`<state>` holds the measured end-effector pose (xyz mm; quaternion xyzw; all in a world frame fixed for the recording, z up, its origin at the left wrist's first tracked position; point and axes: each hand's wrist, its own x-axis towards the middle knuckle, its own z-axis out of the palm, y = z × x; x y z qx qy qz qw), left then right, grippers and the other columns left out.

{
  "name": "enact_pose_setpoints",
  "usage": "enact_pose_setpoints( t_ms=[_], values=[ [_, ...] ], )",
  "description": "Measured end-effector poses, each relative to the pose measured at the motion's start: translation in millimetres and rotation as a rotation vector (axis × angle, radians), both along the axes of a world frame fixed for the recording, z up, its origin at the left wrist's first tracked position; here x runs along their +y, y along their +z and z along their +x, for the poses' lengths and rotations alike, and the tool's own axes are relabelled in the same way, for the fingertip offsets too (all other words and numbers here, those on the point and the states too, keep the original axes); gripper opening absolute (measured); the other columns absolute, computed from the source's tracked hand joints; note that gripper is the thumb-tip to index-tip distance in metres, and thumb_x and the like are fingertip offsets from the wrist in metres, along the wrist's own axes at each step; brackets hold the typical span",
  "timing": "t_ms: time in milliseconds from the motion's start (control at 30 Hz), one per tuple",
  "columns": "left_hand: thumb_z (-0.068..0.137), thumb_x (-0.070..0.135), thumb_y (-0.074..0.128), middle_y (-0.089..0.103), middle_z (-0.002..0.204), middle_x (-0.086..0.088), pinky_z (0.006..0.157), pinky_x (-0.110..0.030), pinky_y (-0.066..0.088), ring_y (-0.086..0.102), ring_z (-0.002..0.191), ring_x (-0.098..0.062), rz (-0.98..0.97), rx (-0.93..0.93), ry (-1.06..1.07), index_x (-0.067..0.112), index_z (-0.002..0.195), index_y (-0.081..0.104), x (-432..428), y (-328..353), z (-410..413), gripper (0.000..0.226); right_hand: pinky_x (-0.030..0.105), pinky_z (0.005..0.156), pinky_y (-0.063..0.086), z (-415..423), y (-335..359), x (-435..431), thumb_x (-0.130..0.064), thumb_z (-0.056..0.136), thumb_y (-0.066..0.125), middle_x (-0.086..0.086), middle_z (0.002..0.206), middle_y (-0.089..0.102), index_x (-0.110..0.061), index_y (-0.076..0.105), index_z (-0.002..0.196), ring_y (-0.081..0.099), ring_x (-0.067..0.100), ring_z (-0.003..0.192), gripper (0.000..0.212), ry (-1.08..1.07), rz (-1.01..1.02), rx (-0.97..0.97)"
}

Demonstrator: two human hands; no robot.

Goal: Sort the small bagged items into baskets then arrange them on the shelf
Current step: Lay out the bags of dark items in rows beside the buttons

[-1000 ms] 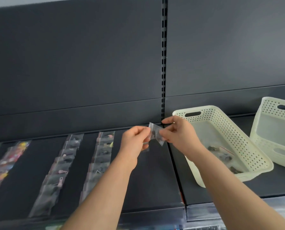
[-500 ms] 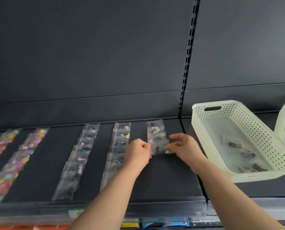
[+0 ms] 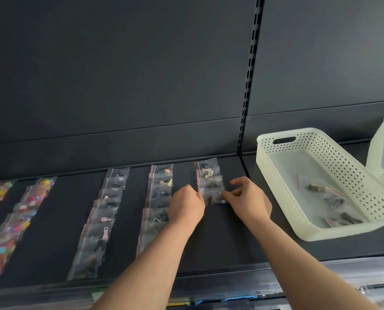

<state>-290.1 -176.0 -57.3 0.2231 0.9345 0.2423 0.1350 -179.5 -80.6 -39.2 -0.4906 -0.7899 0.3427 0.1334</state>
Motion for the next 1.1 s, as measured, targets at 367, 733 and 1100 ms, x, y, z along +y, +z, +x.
enact_pose_setpoints(
  t_ms=[367,733,1100],
  values=[
    [0.092,0.032,0.059,0.066,0.085,-0.002,0.068,-0.047,0.060,0.069,0.077,-0.029,0.327,-0.102,-0.080,0.028,0.079,0.045,23.5,22.5,14.6,0.019,0.026,0.068,0.043,10.7,38.6,14.9,-0.022,0.087,0.058,-0.007,0.096,0.063,-0.025,0.063,0.104,0.061,0.017,0.089,0.018,0.157,0.356,0.116],
    [0.087,0.040,0.062,0.066,0.083,0.008,0.078,-0.043,0.057,0.069,0.081,-0.020,0.403,-0.154,-0.263,0.027,0.085,0.053,100.4,49.9,85.7,0.015,0.033,0.079,0.044,99.0,44.3,127.0,-0.006,0.092,0.047,-0.004,0.110,0.065,-0.031,0.063,0.116,0.050,0.018,0.111,0.038,0.059,0.432,-0.389],
    [0.085,0.037,0.060,0.067,0.085,0.008,0.077,-0.046,0.059,0.069,0.081,-0.019,0.388,-0.191,-0.145,0.029,0.086,0.054,109.7,54.5,102.9,0.010,0.036,0.086,0.039,101.2,29.2,153.9,-0.011,0.088,0.053,0.002,0.110,0.061,-0.022,0.059,0.115,0.045,0.022,0.107,0.029,0.205,0.393,-0.642]
  ],
)
